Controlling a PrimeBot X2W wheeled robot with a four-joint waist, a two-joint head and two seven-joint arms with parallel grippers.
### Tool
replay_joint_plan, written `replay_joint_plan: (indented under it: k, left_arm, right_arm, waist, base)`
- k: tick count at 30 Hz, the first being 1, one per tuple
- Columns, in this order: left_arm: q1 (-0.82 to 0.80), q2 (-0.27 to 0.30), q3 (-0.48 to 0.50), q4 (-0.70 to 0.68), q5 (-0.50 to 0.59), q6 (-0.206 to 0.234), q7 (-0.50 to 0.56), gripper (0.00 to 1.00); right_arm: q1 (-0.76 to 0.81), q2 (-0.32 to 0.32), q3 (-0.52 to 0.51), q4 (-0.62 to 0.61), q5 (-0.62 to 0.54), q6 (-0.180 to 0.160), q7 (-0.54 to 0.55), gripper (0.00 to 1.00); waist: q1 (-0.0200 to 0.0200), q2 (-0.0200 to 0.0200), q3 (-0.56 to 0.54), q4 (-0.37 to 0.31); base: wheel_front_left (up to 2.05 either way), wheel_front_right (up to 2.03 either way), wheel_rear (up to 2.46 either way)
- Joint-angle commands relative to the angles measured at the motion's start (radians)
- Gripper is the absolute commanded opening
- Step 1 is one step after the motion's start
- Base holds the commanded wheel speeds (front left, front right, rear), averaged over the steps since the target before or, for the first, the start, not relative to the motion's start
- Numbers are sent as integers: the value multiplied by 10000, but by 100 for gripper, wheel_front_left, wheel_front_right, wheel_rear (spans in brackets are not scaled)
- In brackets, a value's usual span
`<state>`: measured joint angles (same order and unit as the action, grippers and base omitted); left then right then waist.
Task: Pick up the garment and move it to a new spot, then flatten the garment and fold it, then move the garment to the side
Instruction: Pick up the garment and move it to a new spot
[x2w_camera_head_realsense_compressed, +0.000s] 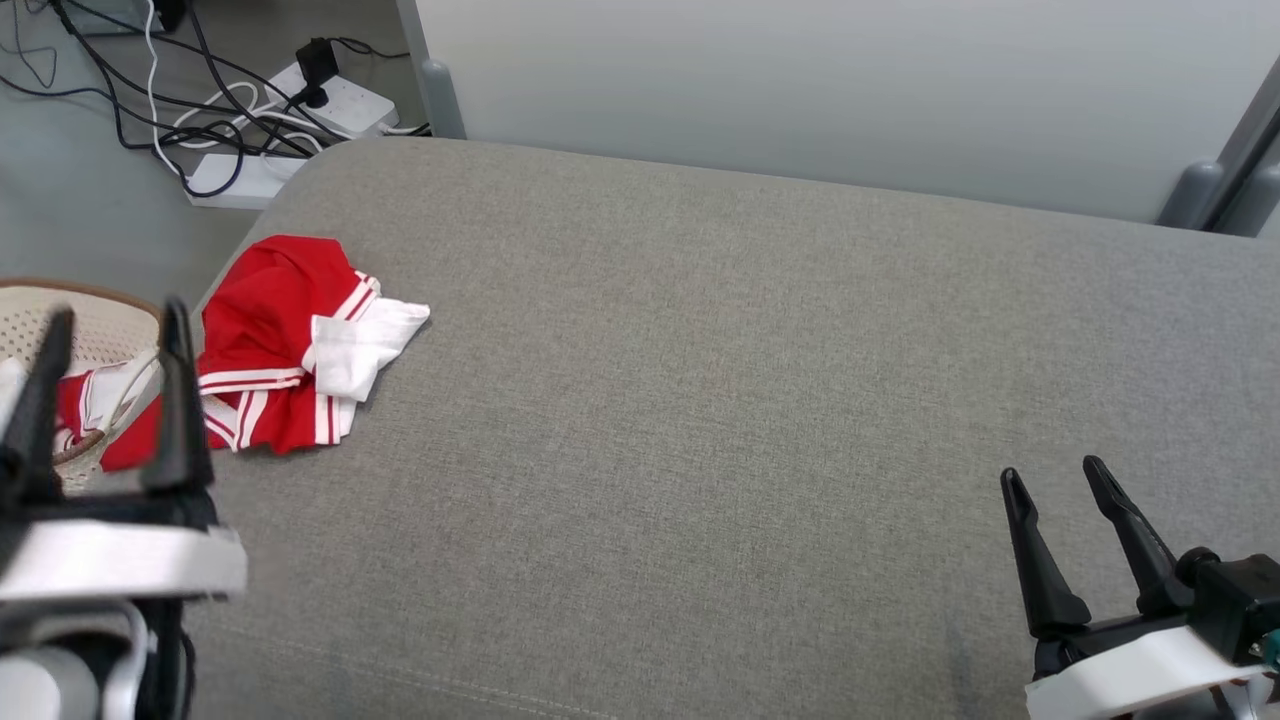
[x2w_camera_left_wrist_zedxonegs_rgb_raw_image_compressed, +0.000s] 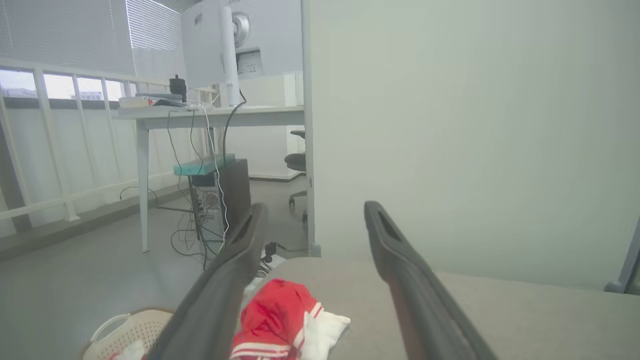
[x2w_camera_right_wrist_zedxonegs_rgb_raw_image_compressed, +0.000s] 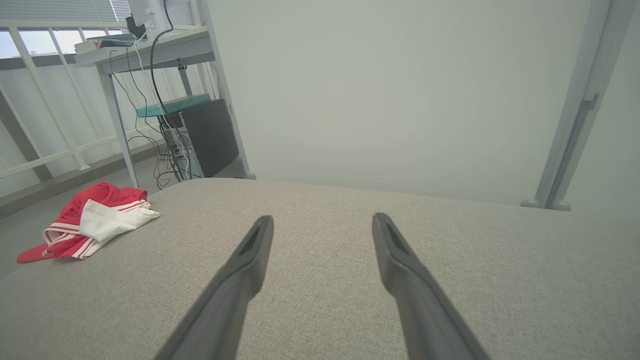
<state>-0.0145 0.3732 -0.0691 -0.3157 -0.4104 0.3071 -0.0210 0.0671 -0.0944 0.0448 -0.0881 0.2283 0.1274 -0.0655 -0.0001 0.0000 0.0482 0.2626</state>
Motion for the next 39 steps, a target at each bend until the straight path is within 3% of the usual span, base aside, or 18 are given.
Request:
replay_joint_plan:
  k: [1,6,12,16,20,29,39]
  left_arm:
    - [-1123,523,551,-423,111,-109,208,100]
    - [-3581,1490,762,-156,-203,-653,1283,100]
    - [-6211,1960,566,2576,-1274,-1526,2703,100]
    - [-7148,1904,304,4769,-1881,-2038,3428,100]
    - [-7569,1756,185,6797,-2265,-2247,3922,100]
    - [-7922,1369,61,9976,-2866,-2878,4258,100]
    - [-8470,1283,44,11884,-3070,-2858,4510,100]
  right_arm:
    - [-405,-183,214,-365,-107,33,65,100]
    - [-711,-385,265,-655,-130,33,182,100]
    - [-1055,-538,285,-794,-98,33,160,100]
    - [-1278,-605,323,-758,-40,33,104,100]
    - [-1462,-714,305,-768,-17,33,67,100]
    - [-1846,-998,371,-889,11,33,107,100]
    - [-2181,-1332,584,-1250,98,33,330,100]
  waist:
    - [1,0,168,13]
    - [1,0,729,-192]
    - [1,0,1506,-628]
    - [1,0,1977,-926]
    - [1,0,2376,-1130]
    - [1,0,3072,-1351]
    - [1,0,3787,-1588]
  base:
    - [0,0,0]
    - [0,0,0]
    - [0,0,0]
    - [0,0,0]
    - [0,0,0]
    - [0,0,0]
    - [0,0,0]
